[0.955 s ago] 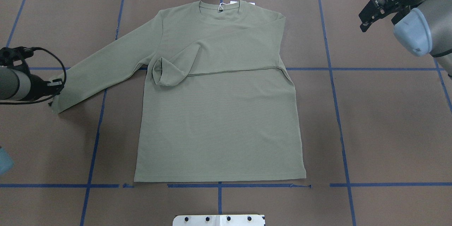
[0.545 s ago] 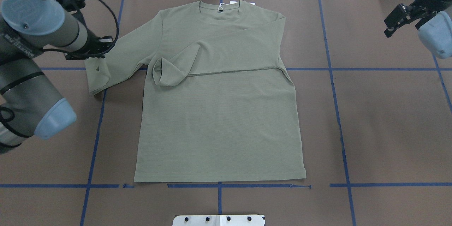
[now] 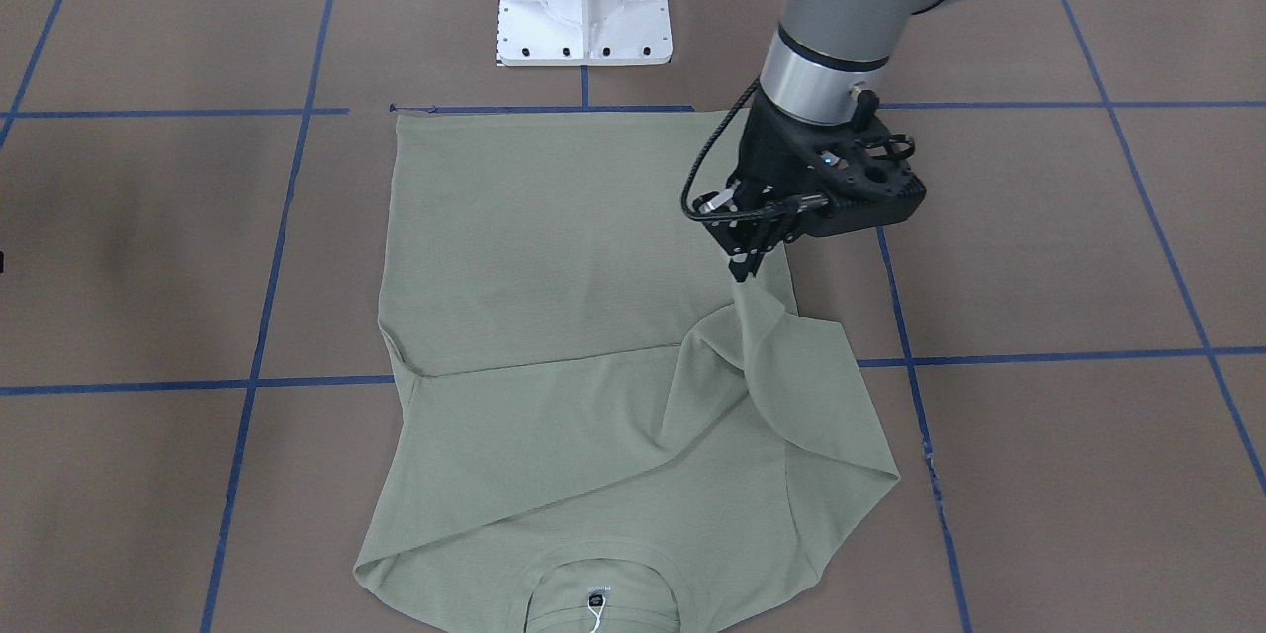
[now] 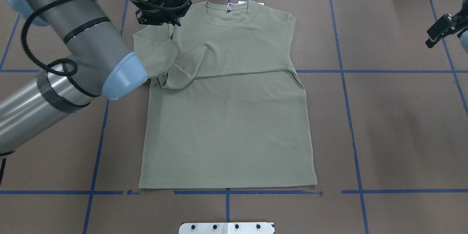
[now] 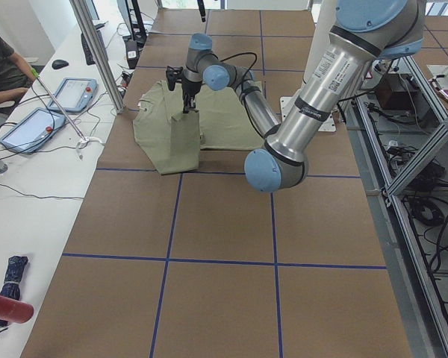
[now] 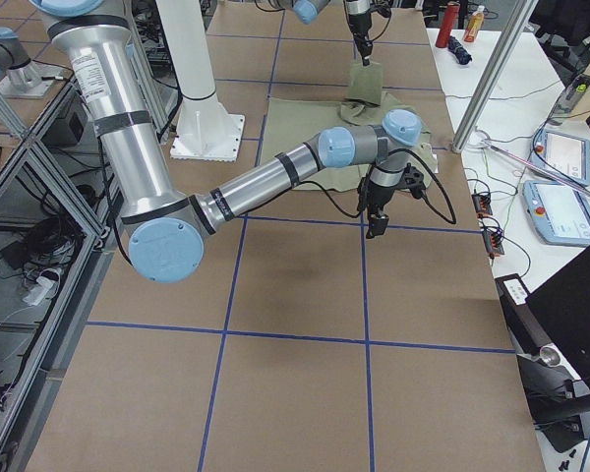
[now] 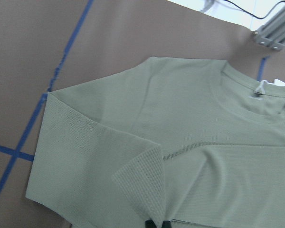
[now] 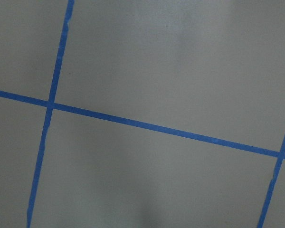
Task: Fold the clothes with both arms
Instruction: 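Carry the grasped cuff with the left gripper across the shirt body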
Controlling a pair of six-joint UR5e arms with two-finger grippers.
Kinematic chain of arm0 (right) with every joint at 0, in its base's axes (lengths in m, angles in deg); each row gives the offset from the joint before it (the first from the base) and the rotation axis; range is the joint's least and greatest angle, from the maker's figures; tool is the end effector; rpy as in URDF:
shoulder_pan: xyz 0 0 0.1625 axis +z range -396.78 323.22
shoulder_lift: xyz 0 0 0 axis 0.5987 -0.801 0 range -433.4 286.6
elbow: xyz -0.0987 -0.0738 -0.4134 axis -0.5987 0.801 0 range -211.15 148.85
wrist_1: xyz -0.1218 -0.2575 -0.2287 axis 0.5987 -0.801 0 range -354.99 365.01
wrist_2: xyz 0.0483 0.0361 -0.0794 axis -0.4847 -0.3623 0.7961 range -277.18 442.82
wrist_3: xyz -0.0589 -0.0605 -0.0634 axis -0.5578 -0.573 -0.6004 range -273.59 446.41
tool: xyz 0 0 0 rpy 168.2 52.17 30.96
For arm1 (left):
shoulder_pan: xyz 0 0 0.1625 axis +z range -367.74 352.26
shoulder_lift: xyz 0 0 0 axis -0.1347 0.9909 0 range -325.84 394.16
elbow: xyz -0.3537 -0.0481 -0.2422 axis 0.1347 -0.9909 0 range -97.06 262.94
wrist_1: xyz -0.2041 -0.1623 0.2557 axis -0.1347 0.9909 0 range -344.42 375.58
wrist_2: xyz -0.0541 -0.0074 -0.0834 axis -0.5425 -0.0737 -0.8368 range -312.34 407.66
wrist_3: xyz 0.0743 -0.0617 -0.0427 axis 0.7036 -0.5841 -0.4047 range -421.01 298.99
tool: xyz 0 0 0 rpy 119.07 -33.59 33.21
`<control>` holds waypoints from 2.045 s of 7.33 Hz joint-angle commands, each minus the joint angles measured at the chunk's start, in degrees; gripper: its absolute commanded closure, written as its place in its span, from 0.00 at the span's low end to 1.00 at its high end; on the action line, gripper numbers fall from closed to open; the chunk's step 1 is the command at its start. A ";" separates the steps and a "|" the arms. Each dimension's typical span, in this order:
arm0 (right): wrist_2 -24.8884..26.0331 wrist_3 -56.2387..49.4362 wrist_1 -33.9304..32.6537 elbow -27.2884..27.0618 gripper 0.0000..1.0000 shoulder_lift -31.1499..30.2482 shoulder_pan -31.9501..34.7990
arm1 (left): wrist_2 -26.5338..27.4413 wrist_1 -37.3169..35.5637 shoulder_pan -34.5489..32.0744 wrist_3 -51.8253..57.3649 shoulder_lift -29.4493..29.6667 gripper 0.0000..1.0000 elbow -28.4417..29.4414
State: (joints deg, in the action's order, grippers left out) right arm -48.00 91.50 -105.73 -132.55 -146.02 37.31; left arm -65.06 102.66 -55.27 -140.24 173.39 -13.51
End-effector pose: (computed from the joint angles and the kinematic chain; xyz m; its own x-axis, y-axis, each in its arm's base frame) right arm -0.0853 -0.5339 0.4756 0.7240 -0.2098 0.6571 0.2081 0.9747 0.0818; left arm 0.3748 -0.5466 0.1430 0.4898 -0.2798 -0.8257 0.3881 0.9180 -0.0808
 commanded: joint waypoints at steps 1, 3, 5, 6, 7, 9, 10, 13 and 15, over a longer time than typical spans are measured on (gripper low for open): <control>-0.40 -0.17 0.00 0.33 0.00 -0.33 0.36 | -0.39 7.87 3.91 -8.36 8.32 1.00 12.54; -0.40 -0.09 0.00 0.42 0.00 -0.68 0.36 | 4.32 16.23 9.09 -14.53 16.37 1.00 26.92; -0.40 0.09 -0.09 0.68 0.00 -0.68 0.27 | 5.23 21.19 11.49 -17.80 18.18 1.00 32.37; -0.40 0.09 -0.09 0.77 0.00 -0.68 0.27 | 6.37 21.20 12.62 -19.46 18.79 1.00 32.63; -0.40 0.09 0.00 1.03 0.00 -0.68 0.27 | 10.29 21.46 15.24 -22.18 21.32 1.00 34.90; -0.40 0.00 0.00 1.38 0.00 -0.68 0.27 | 10.86 25.73 16.76 -23.62 22.94 0.17 40.09; -0.31 -0.17 0.00 1.39 0.00 -0.42 0.18 | 12.08 27.77 16.76 -19.87 21.63 0.00 40.28; -0.31 0.44 4.63 1.73 0.00 -1.38 0.00 | 12.36 26.05 16.33 -14.31 15.22 0.00 30.47; -0.57 1.92 6.58 1.04 0.00 -1.91 -0.52 | 12.35 19.22 16.32 -9.22 9.00 0.00 21.10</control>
State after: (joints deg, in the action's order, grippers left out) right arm -48.37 92.37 -100.43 -131.06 -147.53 37.12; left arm -52.70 126.11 -38.90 -152.55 186.49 13.97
